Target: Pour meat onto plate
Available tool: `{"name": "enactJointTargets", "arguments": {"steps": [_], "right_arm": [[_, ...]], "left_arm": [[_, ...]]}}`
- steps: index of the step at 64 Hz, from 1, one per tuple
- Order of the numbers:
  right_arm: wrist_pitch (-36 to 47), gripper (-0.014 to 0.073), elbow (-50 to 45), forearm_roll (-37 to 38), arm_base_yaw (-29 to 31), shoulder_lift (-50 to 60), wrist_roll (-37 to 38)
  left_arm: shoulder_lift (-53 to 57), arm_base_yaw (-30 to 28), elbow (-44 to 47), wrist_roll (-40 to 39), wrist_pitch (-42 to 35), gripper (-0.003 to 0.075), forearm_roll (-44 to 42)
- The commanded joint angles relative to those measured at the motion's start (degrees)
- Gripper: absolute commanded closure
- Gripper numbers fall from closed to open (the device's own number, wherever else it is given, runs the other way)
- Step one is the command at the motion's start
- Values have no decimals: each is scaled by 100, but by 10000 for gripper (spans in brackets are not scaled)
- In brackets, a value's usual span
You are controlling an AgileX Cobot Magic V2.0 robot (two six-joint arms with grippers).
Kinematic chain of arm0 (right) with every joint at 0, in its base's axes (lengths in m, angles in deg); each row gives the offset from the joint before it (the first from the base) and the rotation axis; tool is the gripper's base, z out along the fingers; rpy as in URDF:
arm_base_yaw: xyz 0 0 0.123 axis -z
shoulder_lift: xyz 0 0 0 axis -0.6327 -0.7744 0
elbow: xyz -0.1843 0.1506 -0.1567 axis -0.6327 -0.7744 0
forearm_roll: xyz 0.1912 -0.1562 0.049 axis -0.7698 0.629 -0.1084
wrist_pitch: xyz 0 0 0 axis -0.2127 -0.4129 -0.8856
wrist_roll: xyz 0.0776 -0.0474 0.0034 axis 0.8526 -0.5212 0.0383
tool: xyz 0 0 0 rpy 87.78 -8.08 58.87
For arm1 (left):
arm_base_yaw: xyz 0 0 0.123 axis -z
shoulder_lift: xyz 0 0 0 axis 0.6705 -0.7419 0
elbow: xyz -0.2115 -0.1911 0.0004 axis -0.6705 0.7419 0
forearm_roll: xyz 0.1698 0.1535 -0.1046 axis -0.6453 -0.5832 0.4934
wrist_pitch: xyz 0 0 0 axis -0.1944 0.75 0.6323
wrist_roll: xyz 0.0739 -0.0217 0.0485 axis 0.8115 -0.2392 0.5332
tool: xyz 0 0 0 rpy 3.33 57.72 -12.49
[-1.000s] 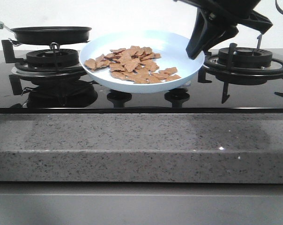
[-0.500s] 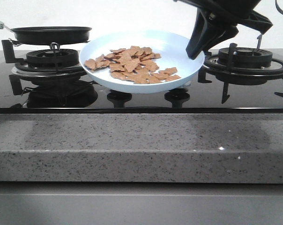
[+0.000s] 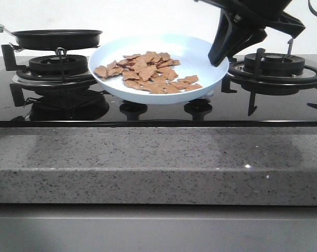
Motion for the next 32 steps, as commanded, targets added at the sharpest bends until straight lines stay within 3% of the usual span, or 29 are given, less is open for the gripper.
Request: {"name": "enactJointTargets", "arguments": {"steps": [1,32], "right_arm": [[251,662,134,-114,-9,269,-52],[53,662,412,-243,38,269,-41]], "left_arm": [[18,35,-158,-43,-357,741,117],[18,35,-158,-43,-357,741,117]]}}
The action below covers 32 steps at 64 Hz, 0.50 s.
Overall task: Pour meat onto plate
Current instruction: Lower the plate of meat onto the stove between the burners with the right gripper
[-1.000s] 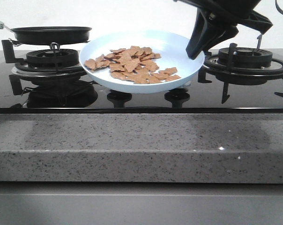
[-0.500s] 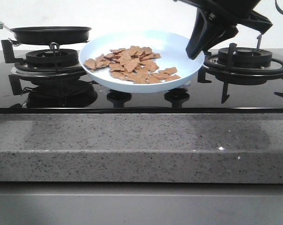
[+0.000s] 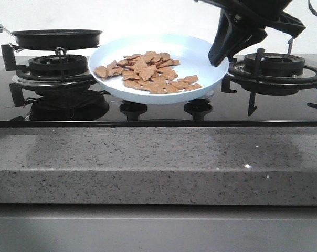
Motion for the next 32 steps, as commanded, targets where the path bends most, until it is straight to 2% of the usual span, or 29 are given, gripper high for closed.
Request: {"name": "enactJointTargets", "arguments": {"steps": [1,15,32], "right_arm": [[110,662,393,-251,56,264,-31],[-470,662,1356,-356,465,-14,43],[-1188,662,2855,-688,878,-1081,43]], "left_arm": [[18,35,-158,-43,-357,741,113],[18,35,-158,-43,-357,741,113],[18,35,-158,-43,-357,741,113]]}}
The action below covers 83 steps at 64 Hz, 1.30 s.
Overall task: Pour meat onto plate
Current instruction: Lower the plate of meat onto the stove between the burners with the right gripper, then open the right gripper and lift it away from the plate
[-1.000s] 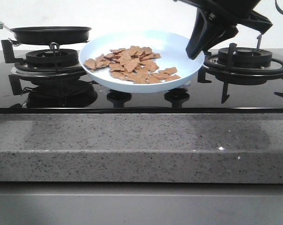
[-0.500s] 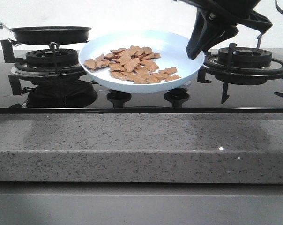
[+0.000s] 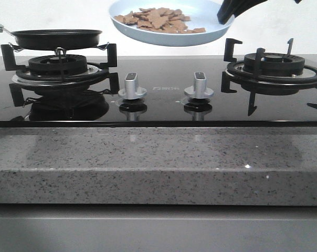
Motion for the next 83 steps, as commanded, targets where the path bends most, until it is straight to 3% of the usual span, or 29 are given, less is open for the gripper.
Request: {"name": "enactJointTargets", "arguments": {"steps": [1,23,58,75,83], "right_arm": [[-54,662,673,-359,114,-109,-5],[-880,659,2193,-366,136,-1492,-5],[-1376,652,2248,0,136,-1695,-5],[-1391,405,2248,0,136,-1695,-5],[-1380,365,2275,0,136,-1695,-5]], "left_arm": [[18,35,-158,-43,-357,741,113],[18,35,-158,-43,-357,741,113],[18,35,-158,-43,-413,741,113],[18,35,-158,-43,-413,741,113],[18,35,-158,-43,-413,741,113]]}}
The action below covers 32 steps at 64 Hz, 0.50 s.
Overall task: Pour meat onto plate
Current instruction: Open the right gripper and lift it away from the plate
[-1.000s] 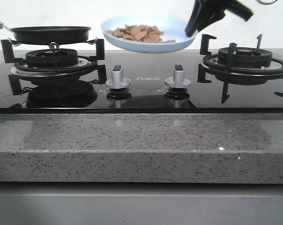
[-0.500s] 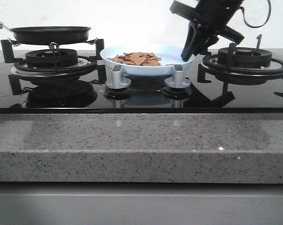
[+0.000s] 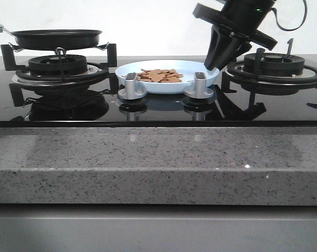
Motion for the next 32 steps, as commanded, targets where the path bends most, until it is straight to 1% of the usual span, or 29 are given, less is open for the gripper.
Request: {"name": "enactJointTargets", "arguments": {"steps": [1,7,14,18,25,32], "right_arm": [[100,365,234,-156,24,392,-16],[110,365,320,-138,32,423,-16],[-110,367,606,-28,39,423,-16],[-296,391,820,68,39,423,-16],[-520,485,1074,84,51,430,-16],[-583,650,1144,89,51,500,-16]], "left_arm": [[18,35,-158,-43,-413,741,113],[18,35,-158,-43,-413,741,113],[18,35,-158,-43,-413,741,113],[18,35,-158,-43,-413,741,113],[18,35,-158,-43,-413,741,113],[18,35,-158,-43,-413,741,113]]}}
